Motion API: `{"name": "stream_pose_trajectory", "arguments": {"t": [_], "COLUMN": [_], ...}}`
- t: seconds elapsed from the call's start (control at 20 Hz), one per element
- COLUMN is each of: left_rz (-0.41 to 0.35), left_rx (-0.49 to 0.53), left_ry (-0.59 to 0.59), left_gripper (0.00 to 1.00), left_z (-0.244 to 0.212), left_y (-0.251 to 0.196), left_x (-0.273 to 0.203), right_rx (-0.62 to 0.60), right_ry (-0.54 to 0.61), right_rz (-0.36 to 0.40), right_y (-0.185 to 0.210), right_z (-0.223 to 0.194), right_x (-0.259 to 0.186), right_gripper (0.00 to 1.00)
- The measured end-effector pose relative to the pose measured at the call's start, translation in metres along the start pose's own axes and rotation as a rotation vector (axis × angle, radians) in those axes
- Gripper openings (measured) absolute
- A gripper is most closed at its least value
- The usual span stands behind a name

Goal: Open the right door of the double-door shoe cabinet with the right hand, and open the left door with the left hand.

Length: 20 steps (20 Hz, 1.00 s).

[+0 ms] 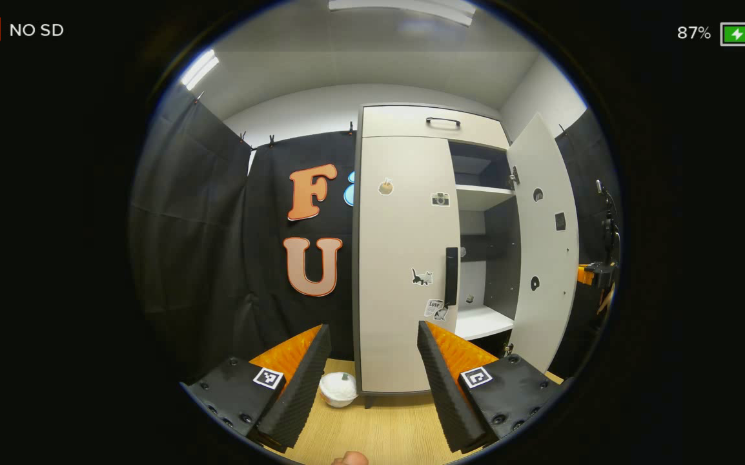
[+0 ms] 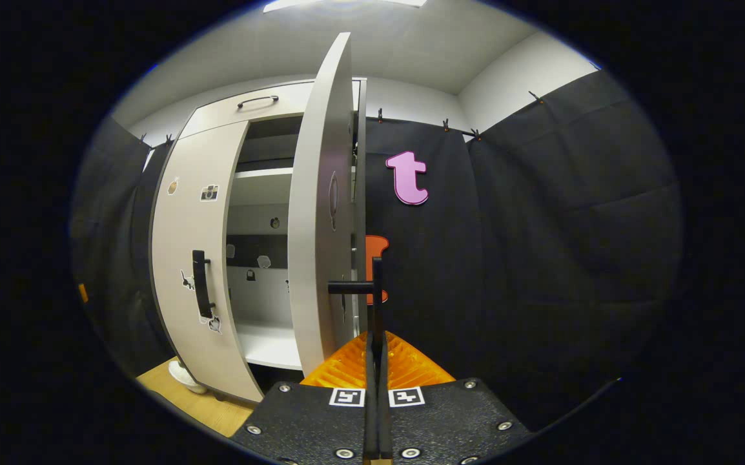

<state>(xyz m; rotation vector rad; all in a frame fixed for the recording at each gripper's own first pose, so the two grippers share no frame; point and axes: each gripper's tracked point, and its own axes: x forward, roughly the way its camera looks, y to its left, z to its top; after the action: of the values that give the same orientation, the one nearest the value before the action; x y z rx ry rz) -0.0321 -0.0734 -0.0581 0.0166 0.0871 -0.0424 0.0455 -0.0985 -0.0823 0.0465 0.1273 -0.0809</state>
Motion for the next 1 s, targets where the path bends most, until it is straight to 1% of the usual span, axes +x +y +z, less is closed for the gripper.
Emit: {"name": "stream_pose_trajectory", "arguments": {"t": [0.1, 0.15, 0.2, 0.25, 0.3, 0.4, 0.45, 0.55, 0.65, 0.7, 0.8, 1.0], "left_rz": [-0.01, -0.013, -0.019, -0.028, -0.04, -0.058, -0.065, -0.078, -0.088, -0.096, -0.106, -0.121], "left_rx": [0.01, 0.015, 0.014, 0.008, 0.002, -0.002, -0.002, -0.003, -0.006, -0.007, -0.005, -0.004], "left_ry": [0.003, 0.008, 0.01, 0.013, 0.015, 0.019, 0.021, 0.019, 0.018, 0.016, 0.003, -0.003], "left_gripper": [0.81, 0.8, 0.81, 0.8, 0.8, 0.81, 0.81, 0.82, 0.81, 0.8, 0.82, 0.81], "left_z": [-0.002, -0.004, -0.005, -0.005, -0.006, -0.009, -0.009, -0.009, -0.008, -0.007, -0.004, -0.006], "left_y": [-0.01, -0.015, -0.02, -0.026, -0.033, -0.044, -0.049, -0.06, -0.071, -0.076, -0.088, -0.111], "left_x": [0.004, 0.007, 0.01, 0.013, 0.015, 0.019, 0.021, 0.026, 0.033, 0.036, 0.044, 0.071], "right_rx": [0.023, 0.009, -0.003, 0.004, 0.025, 0.074, 0.096, 0.115, 0.11, 0.104, 0.096, 0.092], "right_ry": [-0.005, -0.008, -0.015, -0.017, -0.014, -0.006, -0.001, 0.001, 0.0, -0.005, -0.013, -0.024], "right_rz": [0.012, -0.018, -0.05, -0.075, -0.083, -0.072, -0.065, -0.038, -0.028, -0.026, -0.026, -0.029], "right_y": [-0.005, -0.014, -0.026, -0.036, -0.041, -0.045, -0.044, -0.042, -0.042, -0.041, -0.043, -0.048], "right_z": [-0.002, -0.002, -0.002, 0.0, 0.001, 0.001, 0.0, -0.001, -0.002, 0.0, 0.001, 0.001], "right_x": [-0.004, -0.005, -0.012, -0.017, -0.024, -0.033, -0.037, -0.043, -0.045, -0.047, -0.049, -0.054], "right_gripper": [0.0, 0.02, 0.04, 0.13, 0.38, 0.7, 0.81, 0.88, 0.93, 0.93, 0.93, 0.93]}}
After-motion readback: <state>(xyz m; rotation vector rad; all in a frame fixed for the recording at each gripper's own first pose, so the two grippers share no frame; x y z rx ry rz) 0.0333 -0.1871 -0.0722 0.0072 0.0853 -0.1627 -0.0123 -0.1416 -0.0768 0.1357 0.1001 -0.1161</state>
